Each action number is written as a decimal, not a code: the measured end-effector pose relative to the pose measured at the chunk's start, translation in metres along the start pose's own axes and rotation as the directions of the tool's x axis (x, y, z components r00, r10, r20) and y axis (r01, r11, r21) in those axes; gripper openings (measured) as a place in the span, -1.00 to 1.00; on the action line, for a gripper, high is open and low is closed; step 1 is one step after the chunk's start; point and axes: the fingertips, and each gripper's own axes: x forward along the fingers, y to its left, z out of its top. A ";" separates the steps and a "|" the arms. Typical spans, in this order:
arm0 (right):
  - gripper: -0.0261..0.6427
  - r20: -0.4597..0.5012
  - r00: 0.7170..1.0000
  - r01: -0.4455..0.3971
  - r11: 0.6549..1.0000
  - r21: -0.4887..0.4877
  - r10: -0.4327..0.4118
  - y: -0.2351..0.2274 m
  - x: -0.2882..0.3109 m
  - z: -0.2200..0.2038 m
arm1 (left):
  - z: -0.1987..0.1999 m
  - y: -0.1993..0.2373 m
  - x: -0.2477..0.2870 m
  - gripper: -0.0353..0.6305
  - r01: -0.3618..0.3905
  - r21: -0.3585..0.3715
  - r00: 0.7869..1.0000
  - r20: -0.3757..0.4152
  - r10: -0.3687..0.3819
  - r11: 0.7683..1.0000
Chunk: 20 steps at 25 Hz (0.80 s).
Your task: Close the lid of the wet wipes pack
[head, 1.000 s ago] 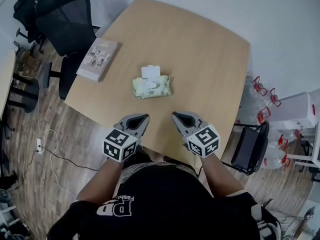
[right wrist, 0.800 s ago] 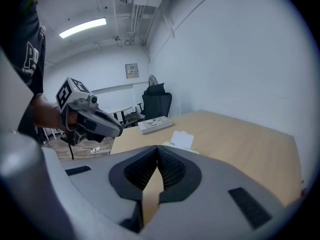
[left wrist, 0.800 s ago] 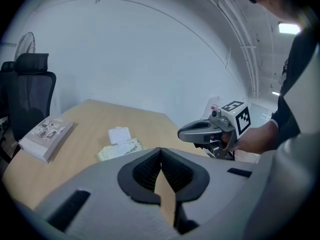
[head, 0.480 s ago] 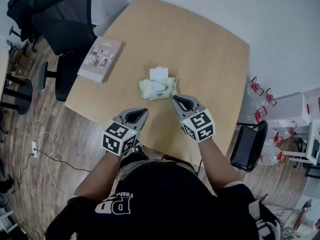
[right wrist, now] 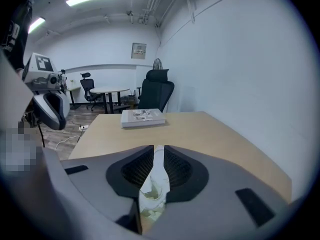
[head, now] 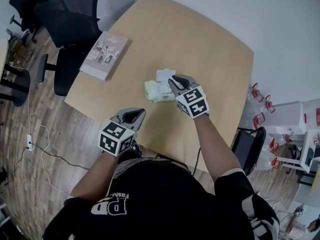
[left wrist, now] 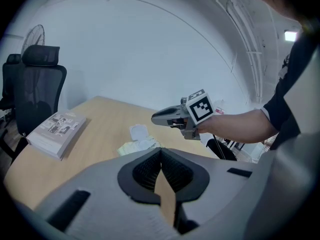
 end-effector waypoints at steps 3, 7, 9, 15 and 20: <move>-0.68 -0.048 0.999 -0.010 1.000 -0.023 0.009 -0.008 0.023 -0.002 | -0.002 0.003 0.001 -0.84 0.006 -0.010 1.000 -0.007 -0.006 1.000; -0.67 -0.099 0.995 -0.020 0.997 -0.075 0.013 -0.016 0.046 -0.008 | -0.004 0.006 0.002 -0.84 0.007 -0.019 1.000 -0.012 -0.007 1.000; -0.55 -0.141 0.990 -0.039 0.991 -0.132 0.020 -0.018 0.056 -0.011 | -0.005 0.009 0.003 -0.84 0.003 -0.027 1.000 -0.016 -0.003 1.000; -0.52 -0.205 0.978 -0.096 0.960 -0.265 0.041 -0.021 0.074 -0.015 | -0.010 0.015 0.005 -0.84 -0.001 -0.046 0.999 -0.032 0.000 0.999; -0.52 -0.227 0.972 -0.129 0.952 -0.277 0.066 -0.022 0.083 -0.018 | -0.014 0.018 0.005 -0.84 -0.005 -0.060 0.999 -0.038 0.002 0.998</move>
